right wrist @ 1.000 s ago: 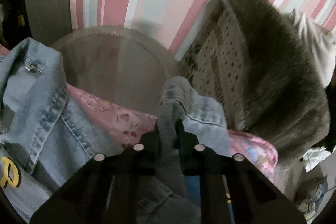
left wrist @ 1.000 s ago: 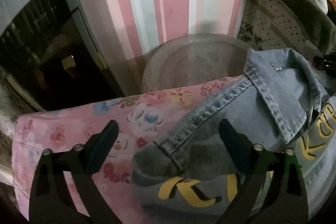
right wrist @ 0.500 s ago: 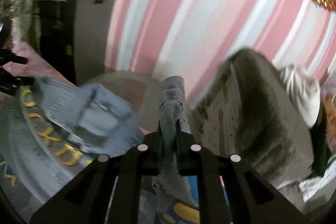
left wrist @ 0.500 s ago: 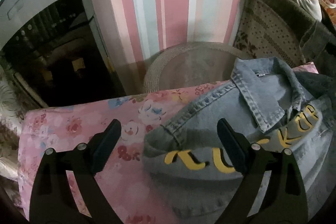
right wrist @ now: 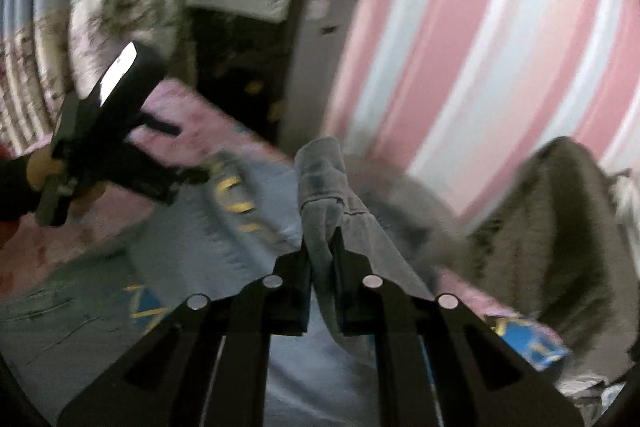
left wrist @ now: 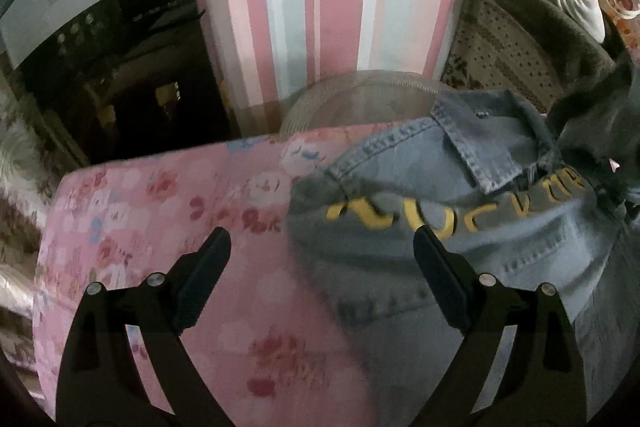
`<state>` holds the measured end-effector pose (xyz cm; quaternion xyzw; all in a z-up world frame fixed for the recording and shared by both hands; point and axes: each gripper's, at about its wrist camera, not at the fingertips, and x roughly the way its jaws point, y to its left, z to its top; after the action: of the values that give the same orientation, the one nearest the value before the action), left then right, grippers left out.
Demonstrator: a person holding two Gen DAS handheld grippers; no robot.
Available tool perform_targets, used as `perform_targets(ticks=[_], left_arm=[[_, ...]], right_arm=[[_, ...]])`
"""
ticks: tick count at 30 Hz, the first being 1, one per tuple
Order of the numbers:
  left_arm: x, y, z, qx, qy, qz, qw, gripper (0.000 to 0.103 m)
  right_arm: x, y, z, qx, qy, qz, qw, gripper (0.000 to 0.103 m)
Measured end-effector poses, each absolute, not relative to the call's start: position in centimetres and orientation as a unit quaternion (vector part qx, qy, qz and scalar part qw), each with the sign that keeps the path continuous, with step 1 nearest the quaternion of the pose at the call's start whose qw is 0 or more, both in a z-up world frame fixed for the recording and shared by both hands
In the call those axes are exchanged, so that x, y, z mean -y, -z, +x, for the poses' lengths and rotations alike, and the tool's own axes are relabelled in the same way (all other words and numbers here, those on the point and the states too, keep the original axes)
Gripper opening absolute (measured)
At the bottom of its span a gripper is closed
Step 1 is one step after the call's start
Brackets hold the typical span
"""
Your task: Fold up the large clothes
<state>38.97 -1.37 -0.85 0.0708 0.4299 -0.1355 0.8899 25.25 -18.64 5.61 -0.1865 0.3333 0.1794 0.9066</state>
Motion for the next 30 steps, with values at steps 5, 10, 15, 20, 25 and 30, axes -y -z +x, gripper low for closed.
perform_targets(ticks=[5, 10, 15, 20, 25, 30], left_arm=[[0.6, 2.2, 37.1, -0.438, 0.119, 0.081, 0.887, 0.092], [0.3, 2.6, 36.0, -0.441, 0.112, 0.081, 0.887, 0.092], [1.3, 1.7, 34.8, -0.428, 0.114, 0.103, 0.890, 0.092], [3.5, 0.7, 33.0, -0.411, 0.134, 0.130, 0.892, 0.092], [6.0, -0.1, 31.6, -0.399, 0.158, 0.143, 0.892, 0.092], [8.3, -0.5, 31.2, -0.394, 0.175, 0.149, 0.890, 0.092]], right_arm=[[16.6, 0.2, 25.0, -0.381, -0.198, -0.178, 0.885, 0.010], [17.1, 2.0, 23.7, -0.408, -0.200, -0.164, 0.875, 0.030], [20.0, -0.5, 20.7, -0.393, -0.192, -0.162, 0.884, 0.051], [25.5, -2.2, 17.7, -0.391, -0.163, -0.149, 0.893, 0.051], [30.3, -3.3, 14.5, -0.387, -0.131, -0.143, 0.902, 0.053], [34.7, -4.3, 13.4, -0.385, -0.125, -0.085, 0.910, 0.053]])
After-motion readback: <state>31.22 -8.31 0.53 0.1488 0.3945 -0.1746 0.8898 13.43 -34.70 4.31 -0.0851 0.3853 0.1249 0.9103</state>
